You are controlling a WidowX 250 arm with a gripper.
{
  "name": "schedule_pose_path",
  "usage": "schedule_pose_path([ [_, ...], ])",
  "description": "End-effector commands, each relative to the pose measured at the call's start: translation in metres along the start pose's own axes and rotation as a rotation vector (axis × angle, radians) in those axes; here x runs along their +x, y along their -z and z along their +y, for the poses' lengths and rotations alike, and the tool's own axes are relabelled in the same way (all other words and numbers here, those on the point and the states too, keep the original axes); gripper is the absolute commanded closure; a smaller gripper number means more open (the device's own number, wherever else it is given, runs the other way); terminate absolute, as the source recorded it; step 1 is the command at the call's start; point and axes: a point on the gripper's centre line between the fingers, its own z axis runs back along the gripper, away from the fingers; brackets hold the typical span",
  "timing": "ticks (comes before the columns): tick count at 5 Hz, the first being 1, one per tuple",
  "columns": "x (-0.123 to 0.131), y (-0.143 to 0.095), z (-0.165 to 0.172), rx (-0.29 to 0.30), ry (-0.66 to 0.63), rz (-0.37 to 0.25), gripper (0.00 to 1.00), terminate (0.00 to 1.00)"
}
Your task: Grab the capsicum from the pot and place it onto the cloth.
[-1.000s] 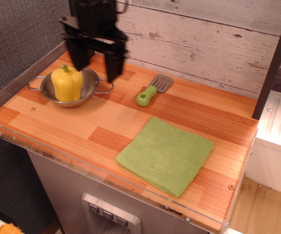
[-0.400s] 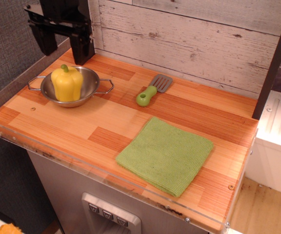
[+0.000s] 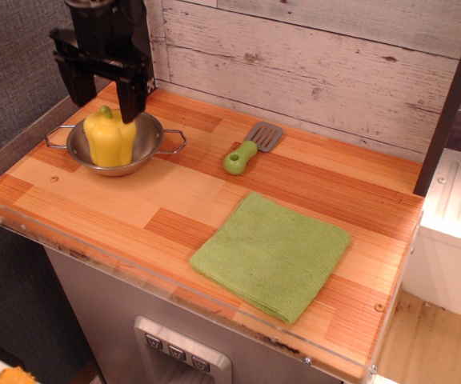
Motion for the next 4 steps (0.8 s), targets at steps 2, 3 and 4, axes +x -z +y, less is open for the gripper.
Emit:
schedule_pose_path([
  [2, 0.0012, 0.0106, 0.0045, -0.011, -0.013, -0.008, 1.00, 0.00],
  [3, 0.0011, 0.0111, 0.0030, -0.014, -0.004, -0.004, 1.00, 0.00],
  [4, 0.0007, 0.0110, 0.0011, -0.015, 0.003, -0.002, 1.00, 0.00],
])
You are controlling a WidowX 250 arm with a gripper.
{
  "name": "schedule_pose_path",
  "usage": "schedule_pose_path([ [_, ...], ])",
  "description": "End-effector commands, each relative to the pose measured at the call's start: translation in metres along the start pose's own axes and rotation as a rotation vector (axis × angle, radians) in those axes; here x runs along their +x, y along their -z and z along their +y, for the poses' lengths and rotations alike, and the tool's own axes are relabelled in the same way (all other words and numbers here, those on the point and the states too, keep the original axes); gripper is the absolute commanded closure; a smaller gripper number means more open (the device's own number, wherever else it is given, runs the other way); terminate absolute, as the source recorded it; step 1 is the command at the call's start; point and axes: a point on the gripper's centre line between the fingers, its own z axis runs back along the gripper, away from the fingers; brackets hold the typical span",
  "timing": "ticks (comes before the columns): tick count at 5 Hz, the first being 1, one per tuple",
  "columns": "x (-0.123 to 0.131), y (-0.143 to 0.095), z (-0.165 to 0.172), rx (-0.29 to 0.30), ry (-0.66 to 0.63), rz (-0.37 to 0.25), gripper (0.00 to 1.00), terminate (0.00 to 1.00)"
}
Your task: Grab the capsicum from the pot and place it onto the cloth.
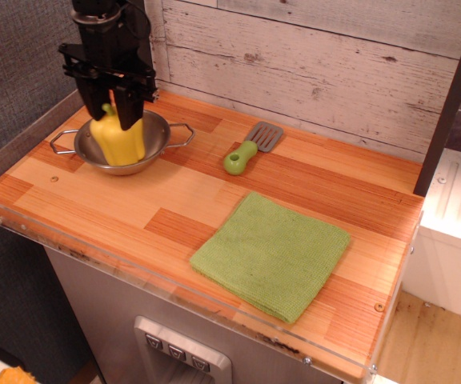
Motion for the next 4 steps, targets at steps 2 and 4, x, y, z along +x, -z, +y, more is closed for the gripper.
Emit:
schedule_pose_path([
  [2, -0.001, -0.007, -0.002, 0.005, 0.019, -0.014, 1.00, 0.00],
  [4, -0.008, -0.060, -0.028, -0.021, -0.010, -0.147, 1.00, 0.00],
])
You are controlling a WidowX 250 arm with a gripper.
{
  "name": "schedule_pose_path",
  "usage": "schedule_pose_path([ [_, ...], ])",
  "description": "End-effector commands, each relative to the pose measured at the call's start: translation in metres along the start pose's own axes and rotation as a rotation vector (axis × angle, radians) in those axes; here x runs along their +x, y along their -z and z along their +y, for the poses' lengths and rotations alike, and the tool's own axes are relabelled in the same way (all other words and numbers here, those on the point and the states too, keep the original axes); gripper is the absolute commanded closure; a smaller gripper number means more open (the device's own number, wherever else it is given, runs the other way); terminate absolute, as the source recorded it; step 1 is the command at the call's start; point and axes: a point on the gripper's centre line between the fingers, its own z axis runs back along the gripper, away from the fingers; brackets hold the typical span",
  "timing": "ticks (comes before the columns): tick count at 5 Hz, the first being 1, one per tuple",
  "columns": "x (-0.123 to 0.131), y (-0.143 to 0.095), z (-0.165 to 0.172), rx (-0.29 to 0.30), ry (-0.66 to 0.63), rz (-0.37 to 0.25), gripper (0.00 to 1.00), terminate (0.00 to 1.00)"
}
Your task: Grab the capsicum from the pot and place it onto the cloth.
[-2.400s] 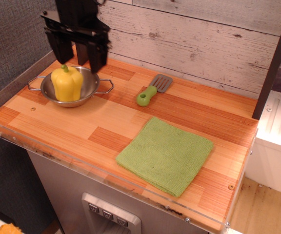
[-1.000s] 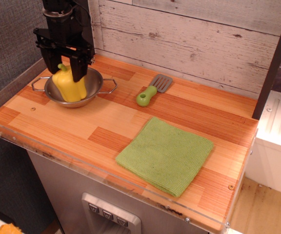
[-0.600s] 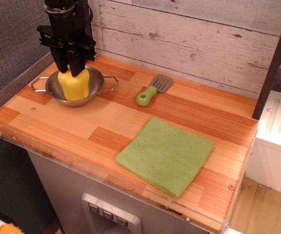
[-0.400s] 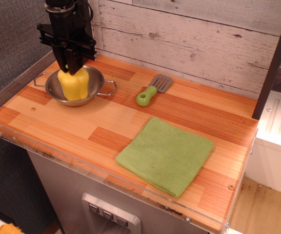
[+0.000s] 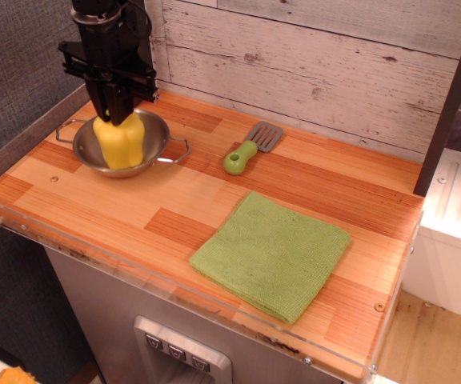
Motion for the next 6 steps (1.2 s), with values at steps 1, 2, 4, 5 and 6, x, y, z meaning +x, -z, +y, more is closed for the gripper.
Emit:
schedule_pose_path([
  [1, -0.010, -0.080, -0.054, -0.172, 0.040, -0.158, 1.00, 0.00],
  [2, -0.025, -0.105, -0.099, -0.244, 0.167, -0.218, 1.00, 0.00],
  [4, -0.036, -0.083, -0.167, -0.268, 0.356, -0.148, 1.00, 0.00],
  [5, -0.036, -0.061, -0.171, -0.191, 0.385, -0.090, 1.00, 0.00],
  [6, -0.036, -0.046, -0.168, -0.134, 0.389, -0.060, 1.00, 0.00],
])
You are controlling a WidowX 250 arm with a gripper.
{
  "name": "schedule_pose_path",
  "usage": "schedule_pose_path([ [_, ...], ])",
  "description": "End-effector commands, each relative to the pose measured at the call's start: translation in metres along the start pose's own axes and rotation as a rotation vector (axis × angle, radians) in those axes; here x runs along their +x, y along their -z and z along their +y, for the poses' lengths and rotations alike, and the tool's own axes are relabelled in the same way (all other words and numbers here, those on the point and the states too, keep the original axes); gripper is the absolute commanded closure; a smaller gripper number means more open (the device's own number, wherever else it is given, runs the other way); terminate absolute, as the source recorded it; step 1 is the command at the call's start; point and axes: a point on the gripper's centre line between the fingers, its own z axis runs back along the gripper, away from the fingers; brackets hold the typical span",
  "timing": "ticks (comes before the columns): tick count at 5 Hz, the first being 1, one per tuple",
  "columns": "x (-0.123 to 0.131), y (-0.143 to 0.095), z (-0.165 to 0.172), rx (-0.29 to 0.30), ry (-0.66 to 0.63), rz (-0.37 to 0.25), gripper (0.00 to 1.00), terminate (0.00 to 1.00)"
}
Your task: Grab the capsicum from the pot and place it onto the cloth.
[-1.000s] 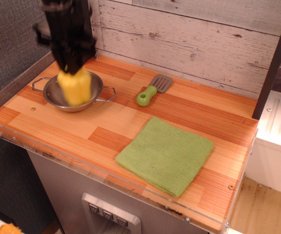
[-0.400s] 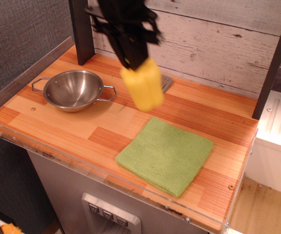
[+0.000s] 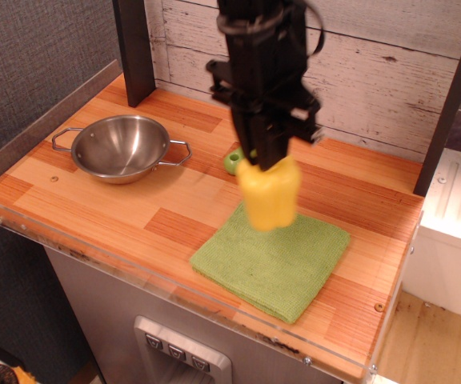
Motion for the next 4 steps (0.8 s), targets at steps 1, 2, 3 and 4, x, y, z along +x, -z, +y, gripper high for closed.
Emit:
schedule_pose_path([
  [1, -0.0094, 0.0080, 0.0108, 0.083, 0.023, 0.036, 1.00, 0.00],
  [2, -0.0102, 0.0101, 0.0118, 0.073, 0.024, 0.046, 1.00, 0.00],
  [3, -0.0111, 0.0110, 0.0114, 0.062, 0.008, 0.058, 0.00, 0.00],
  [4, -0.0116, 0.0073, 0.0121, 0.064, 0.005, 0.052, 0.00, 0.00],
])
